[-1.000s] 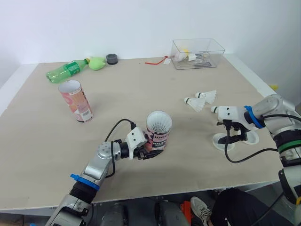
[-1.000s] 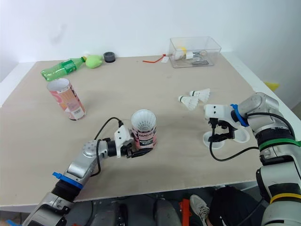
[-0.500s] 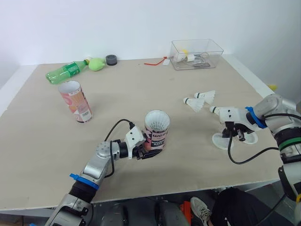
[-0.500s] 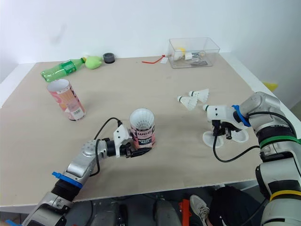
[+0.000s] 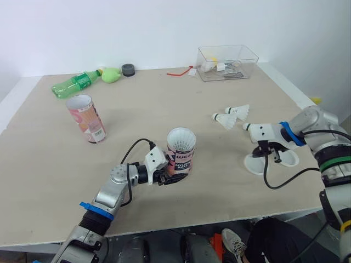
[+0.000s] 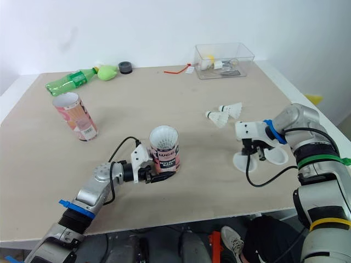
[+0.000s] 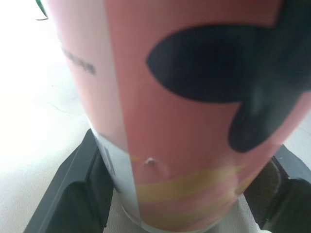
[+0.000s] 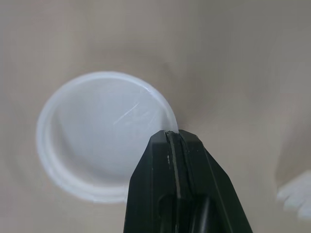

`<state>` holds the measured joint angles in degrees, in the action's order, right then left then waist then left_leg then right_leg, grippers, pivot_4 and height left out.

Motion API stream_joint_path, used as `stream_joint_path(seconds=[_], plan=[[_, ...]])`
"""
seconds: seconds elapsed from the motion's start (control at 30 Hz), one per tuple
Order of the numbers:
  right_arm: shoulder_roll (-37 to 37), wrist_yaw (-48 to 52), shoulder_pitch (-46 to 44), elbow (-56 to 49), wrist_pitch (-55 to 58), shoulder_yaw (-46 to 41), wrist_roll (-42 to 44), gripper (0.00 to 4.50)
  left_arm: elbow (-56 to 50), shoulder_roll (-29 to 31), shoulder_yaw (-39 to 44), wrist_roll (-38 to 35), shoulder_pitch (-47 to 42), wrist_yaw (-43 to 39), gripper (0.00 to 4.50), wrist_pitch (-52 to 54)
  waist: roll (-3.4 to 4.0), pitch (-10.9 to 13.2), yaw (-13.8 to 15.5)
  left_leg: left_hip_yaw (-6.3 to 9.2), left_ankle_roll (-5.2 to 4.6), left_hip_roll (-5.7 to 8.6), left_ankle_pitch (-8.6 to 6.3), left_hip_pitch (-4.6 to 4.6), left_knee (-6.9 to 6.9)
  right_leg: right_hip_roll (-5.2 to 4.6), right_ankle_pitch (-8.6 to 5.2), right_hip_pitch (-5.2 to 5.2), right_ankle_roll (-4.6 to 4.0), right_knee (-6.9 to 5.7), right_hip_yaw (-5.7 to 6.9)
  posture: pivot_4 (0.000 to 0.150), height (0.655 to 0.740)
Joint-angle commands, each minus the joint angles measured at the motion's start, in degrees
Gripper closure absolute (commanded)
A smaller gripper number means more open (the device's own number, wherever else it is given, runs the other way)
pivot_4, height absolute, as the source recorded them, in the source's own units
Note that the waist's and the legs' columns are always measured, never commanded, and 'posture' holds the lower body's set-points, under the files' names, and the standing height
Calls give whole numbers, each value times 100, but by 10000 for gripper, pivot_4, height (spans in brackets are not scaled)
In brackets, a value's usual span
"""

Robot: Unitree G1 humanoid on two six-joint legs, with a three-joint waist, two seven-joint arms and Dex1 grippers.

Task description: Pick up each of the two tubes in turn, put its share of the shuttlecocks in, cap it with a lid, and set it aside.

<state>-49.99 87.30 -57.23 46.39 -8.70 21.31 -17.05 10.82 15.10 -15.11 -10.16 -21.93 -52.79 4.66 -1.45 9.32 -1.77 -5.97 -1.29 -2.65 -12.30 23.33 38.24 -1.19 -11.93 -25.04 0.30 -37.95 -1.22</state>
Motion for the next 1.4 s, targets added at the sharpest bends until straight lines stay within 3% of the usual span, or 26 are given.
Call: stream_joint_path(seconds=[0.03,0.3,0.67,0.93,1.4], plan=[[-99,259,-495,-496,-285,-351,388,43853,315,40,133,51,-44,90,15093,-63,6,3,0,0,0,0,0,0,-1,0,0,-1,0,0,0,1500,7400],[-96,520,-1302,-873,-672,-143,1027,43853,1077,-145,114,143,-443,29,15093,-353,6,3,15,-2,0,4,0,3,-4,-7,-1,-5,-1,0,2,1500,7400],[371,520,-3012,-1102,-637,1003,2667,43853,2022,-397,55,308,-1027,-99,15093,-769,6,2,49,-10,0,4,0,3,-16,-16,-3,-11,-6,1,4,1500,7400],[781,520,-3216,-1162,-856,1624,3047,43853,1858,-480,48,137,-1020,-440,15093,-366,7,2,61,-14,1,11,-1,20,-16,-34,-3,-17,-3,12,10,1500,7400],[1442,520,-3317,-813,-1103,1705,2905,43853,1457,-421,-8,219,-849,-595,15093,161,8,2,61,17,8,11,-29,43,-27,-21,-8,-25,-16,12,24,1500,7400]])
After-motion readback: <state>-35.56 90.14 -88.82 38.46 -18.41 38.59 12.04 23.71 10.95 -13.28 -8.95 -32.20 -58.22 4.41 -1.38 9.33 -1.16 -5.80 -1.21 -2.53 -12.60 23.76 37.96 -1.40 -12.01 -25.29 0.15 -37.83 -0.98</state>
